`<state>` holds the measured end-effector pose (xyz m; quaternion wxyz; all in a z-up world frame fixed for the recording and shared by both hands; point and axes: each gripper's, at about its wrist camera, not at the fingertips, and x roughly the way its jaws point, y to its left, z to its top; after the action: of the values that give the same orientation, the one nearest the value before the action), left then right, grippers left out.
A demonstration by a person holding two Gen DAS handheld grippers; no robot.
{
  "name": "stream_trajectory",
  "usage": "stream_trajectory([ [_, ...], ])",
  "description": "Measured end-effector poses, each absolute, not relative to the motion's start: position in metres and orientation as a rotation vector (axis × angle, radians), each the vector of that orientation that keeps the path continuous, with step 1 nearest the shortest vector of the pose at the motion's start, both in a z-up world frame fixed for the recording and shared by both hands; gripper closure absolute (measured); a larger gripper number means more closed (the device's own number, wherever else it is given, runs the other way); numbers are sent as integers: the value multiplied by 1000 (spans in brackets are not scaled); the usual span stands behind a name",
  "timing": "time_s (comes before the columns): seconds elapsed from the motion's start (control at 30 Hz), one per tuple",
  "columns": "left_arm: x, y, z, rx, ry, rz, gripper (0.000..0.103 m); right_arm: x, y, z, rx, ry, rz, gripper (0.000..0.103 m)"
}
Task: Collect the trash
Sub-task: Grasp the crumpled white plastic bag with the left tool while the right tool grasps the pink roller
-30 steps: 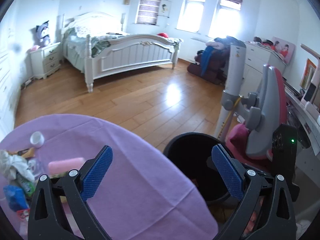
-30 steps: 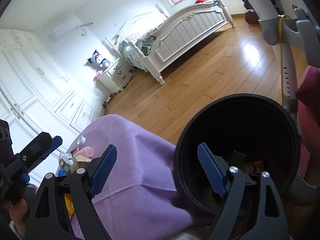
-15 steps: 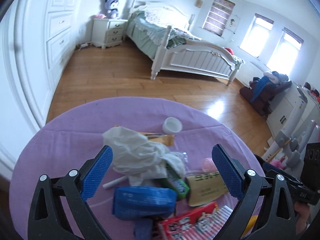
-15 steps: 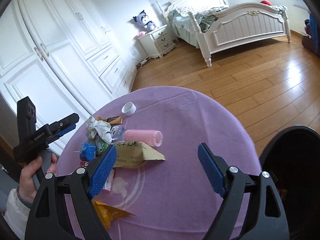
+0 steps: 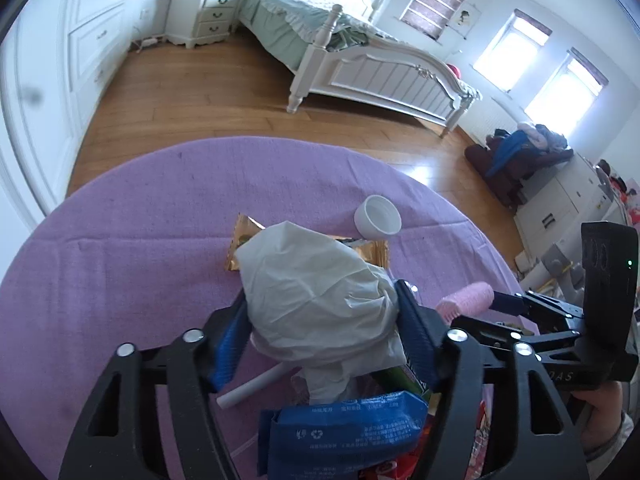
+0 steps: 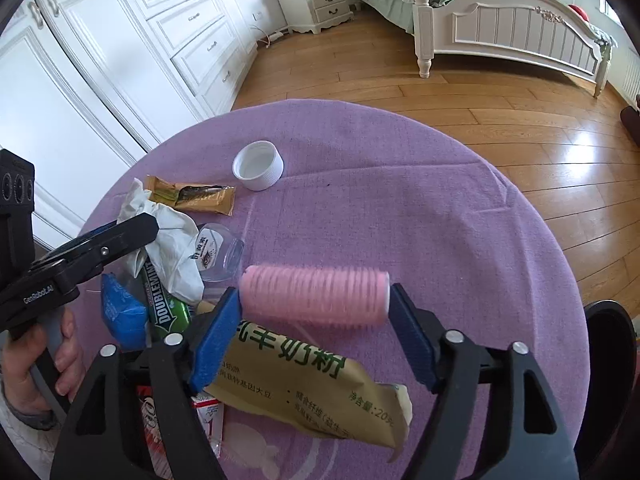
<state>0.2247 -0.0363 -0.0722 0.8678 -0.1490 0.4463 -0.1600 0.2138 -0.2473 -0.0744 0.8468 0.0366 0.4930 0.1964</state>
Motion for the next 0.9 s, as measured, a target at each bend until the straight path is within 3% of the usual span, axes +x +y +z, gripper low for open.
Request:
stream_trajectory([
  [0.03,225,-35,-75,-328,930,-348,50,213,-245,-75,72,1035,415,30],
  [0.1,224,-33,-75,-325,915,-350,72,212,-247,-75,76,1026,418,31],
  [0.2,221,-28,-71,-337,879,-355,86,210,-252,-72,100,1004,427,31],
  [0.57,173,-27,17,-334,631,-341,88,161,-293,-17,297,712,540,31],
  [0.9,134,-131,73,-216,564,-520,88,109,-385,-4,454,572,430,31],
])
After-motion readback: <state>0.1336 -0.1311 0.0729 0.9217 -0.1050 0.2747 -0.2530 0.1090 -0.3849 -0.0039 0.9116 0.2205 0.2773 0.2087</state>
